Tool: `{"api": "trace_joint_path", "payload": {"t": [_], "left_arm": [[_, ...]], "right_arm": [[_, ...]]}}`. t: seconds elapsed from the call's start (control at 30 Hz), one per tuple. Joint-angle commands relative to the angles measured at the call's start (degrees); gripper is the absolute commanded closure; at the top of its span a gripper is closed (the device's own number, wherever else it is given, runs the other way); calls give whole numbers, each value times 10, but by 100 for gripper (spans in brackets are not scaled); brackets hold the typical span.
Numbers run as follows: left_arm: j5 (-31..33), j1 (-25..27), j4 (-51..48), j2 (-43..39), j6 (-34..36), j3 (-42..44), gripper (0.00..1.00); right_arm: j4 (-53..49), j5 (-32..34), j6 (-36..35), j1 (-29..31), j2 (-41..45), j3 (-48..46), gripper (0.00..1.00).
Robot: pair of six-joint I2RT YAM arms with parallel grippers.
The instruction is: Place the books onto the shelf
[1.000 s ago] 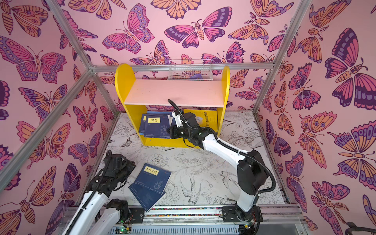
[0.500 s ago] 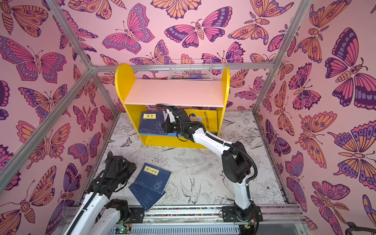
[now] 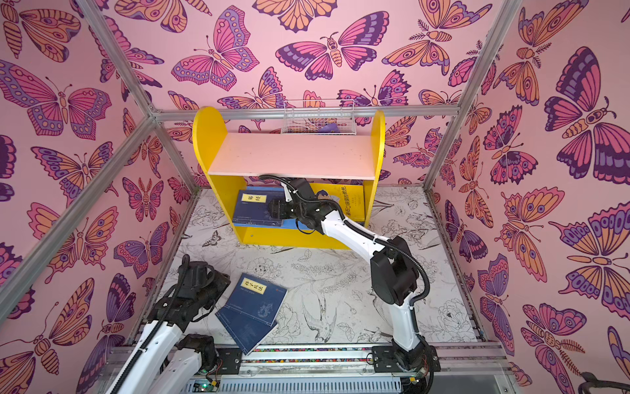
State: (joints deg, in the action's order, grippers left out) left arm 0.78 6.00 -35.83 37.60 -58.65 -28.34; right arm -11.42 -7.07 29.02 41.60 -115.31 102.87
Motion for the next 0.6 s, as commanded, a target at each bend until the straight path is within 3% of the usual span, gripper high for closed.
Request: {"api": "trace_joint_path", "payload": {"t": [0.0, 0.27, 0.57], "left_arm": [[-9, -3, 2, 1, -4, 1, 48], [-13, -3, 5, 8, 1, -4, 48], [-16, -2, 15, 14, 0, 5, 47]], "right_arm": [[-23, 43, -29, 2, -5, 45, 21], [-53, 73, -66, 27, 13, 29, 25], [-86, 86, -114, 45, 48, -29, 22]]}}
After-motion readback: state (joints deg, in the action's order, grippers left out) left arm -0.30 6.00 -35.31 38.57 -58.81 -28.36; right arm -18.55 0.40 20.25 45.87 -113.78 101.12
